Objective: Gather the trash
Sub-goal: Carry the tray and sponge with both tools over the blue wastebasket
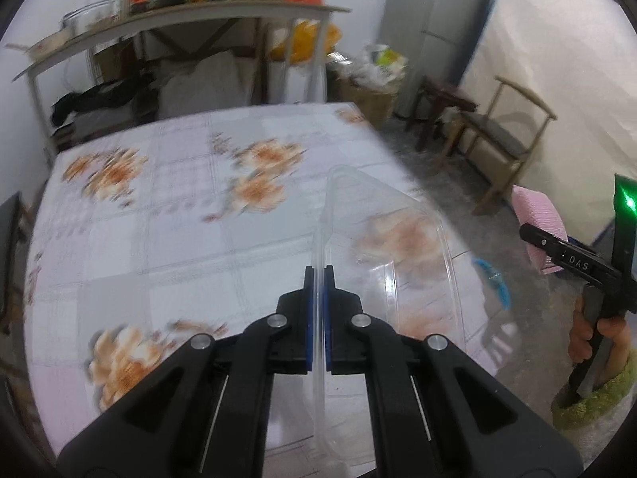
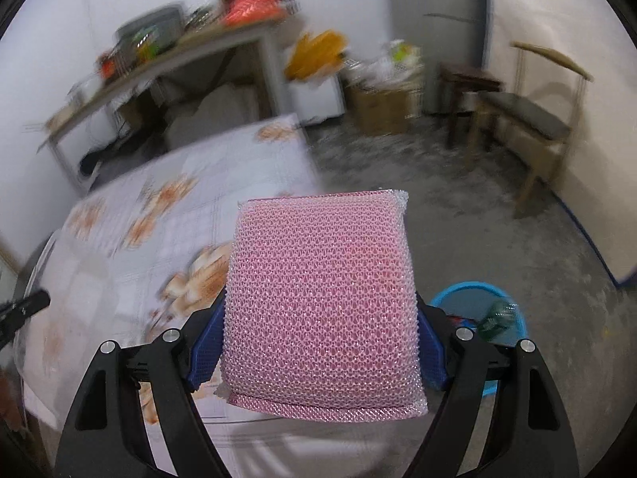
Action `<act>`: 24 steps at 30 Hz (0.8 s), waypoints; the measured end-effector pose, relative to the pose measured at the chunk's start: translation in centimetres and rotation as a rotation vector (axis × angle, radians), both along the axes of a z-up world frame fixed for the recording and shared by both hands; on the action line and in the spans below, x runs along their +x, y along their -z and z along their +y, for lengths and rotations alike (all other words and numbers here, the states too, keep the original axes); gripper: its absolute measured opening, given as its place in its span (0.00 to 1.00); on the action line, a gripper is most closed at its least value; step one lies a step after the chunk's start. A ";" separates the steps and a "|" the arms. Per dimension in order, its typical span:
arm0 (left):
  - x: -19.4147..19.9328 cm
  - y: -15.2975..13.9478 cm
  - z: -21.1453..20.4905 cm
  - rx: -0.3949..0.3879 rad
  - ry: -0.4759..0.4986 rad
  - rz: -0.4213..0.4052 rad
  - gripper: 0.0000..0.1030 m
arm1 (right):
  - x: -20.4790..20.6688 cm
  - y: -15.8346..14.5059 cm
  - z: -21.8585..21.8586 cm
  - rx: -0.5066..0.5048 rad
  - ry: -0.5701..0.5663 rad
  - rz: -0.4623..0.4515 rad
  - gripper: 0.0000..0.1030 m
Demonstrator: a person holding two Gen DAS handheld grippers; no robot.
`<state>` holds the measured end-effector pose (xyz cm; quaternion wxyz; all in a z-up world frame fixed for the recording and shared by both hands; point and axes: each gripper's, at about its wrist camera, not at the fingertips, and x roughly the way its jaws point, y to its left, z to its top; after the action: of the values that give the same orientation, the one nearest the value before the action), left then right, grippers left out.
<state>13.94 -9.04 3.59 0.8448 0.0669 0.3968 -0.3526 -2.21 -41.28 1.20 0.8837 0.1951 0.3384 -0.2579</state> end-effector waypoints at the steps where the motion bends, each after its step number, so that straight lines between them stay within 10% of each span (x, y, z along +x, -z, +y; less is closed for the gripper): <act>1: -0.1 -0.5 -1.0 -0.011 0.028 -0.003 0.02 | -1.0 -0.2 -1.0 0.002 0.033 -0.010 0.75; 13: -3.9 -1.5 -17.7 0.002 0.360 0.098 0.02 | -16.5 8.6 -11.2 0.361 0.424 -0.069 0.76; 24: -7.8 6.8 -36.9 0.232 0.457 0.268 0.02 | -21.4 17.1 -14.3 0.638 0.570 -0.107 0.76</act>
<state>6.09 -45.89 -3.23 0.6701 0.2038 0.5174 -0.4917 -23.62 -55.60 -15.93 0.6889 0.5574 0.2874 -0.3634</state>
